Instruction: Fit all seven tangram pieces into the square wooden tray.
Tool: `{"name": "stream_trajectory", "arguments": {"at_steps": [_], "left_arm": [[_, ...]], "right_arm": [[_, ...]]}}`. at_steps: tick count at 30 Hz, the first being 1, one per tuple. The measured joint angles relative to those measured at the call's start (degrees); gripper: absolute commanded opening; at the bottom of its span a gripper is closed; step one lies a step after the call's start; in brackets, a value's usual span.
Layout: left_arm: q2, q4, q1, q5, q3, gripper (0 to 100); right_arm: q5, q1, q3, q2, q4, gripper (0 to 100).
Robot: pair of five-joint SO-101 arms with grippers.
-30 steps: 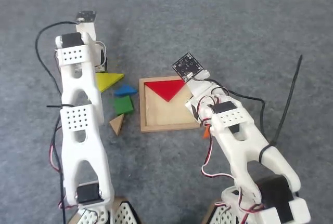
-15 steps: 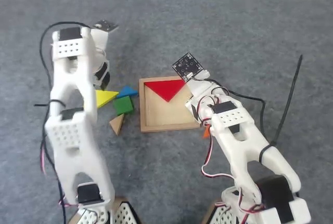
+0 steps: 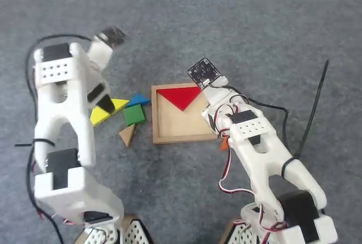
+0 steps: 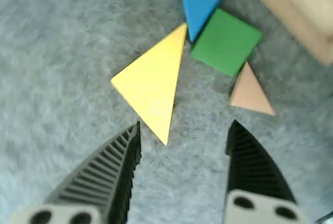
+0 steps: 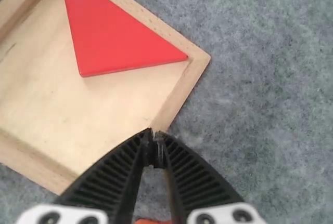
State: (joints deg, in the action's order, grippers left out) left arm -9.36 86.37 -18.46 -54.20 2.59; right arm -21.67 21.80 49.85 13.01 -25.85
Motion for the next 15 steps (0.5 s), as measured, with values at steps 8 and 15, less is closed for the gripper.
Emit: {"name": "stream_trajectory", "arguments": {"at_steps": [8,15], "left_arm": [[-7.0,-11.2,-1.9,-11.7,4.0,27],[-11.4,-11.8,-2.0,-11.9,4.0,27]], "right_arm": [[0.0,0.0,0.4,0.0,0.0,1.0],[0.0,0.0,0.4,0.0,0.0,1.0]]}}
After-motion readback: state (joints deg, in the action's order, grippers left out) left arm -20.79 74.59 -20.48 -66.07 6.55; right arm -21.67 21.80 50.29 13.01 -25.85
